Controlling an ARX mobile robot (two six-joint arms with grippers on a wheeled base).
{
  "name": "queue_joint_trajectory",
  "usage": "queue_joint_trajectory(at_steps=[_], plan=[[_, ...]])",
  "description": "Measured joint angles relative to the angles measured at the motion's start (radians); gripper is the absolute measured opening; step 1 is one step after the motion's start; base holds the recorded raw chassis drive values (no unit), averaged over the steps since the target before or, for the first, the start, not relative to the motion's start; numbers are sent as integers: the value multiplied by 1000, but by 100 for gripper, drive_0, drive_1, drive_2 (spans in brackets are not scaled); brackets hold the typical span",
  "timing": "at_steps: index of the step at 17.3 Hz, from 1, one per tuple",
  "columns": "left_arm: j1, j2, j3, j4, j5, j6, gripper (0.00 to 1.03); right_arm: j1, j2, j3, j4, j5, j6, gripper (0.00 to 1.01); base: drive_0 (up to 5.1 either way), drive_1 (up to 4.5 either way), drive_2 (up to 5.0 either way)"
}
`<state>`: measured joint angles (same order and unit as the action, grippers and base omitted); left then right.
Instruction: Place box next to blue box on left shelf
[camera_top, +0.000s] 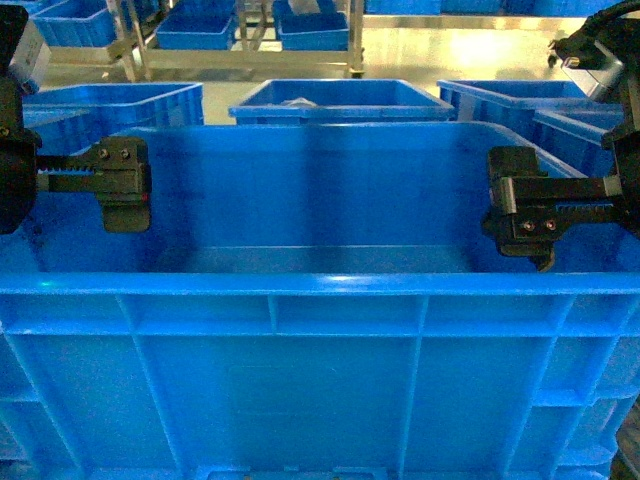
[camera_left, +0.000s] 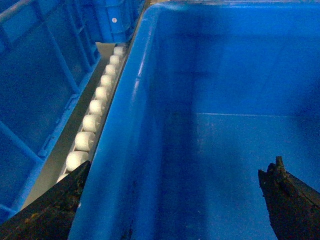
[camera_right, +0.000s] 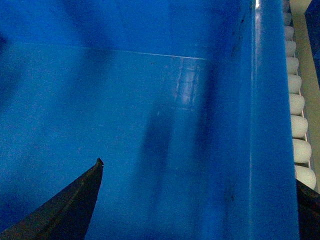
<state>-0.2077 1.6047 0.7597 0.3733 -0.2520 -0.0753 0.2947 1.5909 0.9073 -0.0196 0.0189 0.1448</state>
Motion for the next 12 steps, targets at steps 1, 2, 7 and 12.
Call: queue_joint_trajectory(at_steps=[1,2,7,12], plan=[[-1,0,-1,4,-11,-5,98,1,2,0,-5,13,-6,98,0,0,0],[-2,0,-1,-5,-19,-11,98,7,5,0,-7,30,-9,98,0,0,0],[0,6,-23,90,-22,-23,95,16,22,-63,239,102,-39,93,0,0,0],[71,-159,-371,703,109,57,43,-78,-172,-513,1064,220,-128,40,0,0,0]])
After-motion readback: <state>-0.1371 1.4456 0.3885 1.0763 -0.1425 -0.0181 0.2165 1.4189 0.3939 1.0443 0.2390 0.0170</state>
